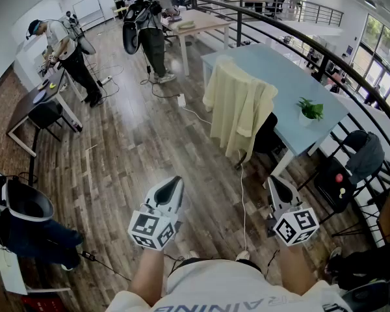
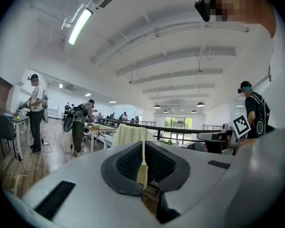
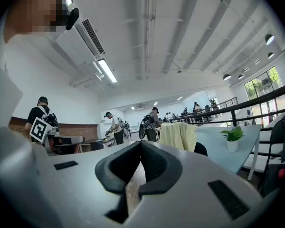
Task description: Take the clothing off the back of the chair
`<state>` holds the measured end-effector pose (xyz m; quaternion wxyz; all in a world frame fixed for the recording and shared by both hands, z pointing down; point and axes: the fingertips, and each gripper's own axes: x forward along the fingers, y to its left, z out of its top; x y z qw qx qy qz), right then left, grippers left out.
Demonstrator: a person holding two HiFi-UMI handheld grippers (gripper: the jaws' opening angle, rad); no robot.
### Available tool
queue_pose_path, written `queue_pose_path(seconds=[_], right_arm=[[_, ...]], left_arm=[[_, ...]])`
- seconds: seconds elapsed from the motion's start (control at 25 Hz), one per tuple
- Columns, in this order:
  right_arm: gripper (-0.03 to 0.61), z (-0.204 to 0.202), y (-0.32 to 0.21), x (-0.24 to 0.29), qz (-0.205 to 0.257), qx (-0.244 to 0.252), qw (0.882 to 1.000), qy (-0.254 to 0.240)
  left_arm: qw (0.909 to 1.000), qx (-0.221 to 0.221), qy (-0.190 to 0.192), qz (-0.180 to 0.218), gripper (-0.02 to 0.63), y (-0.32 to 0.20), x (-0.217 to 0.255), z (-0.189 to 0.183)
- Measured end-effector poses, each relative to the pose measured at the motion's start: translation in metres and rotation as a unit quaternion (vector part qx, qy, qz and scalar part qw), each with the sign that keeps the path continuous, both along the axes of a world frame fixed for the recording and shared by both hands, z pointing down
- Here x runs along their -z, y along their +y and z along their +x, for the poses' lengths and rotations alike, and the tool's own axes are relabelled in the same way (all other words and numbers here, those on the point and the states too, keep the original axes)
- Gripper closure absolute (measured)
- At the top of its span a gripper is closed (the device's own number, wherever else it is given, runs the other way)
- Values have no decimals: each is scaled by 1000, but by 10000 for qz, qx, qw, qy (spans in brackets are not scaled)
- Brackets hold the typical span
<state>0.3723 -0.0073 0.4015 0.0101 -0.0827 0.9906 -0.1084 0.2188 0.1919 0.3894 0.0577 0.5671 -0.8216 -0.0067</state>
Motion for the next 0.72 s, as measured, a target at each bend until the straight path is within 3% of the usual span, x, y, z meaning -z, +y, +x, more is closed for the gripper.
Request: queue_pose_path(seconds=[0.72], right_arm=[[557, -11, 18, -2, -229, -41, 9997, -28]], left_arm=[[9999, 2, 79, 73, 569, 23, 3, -12]])
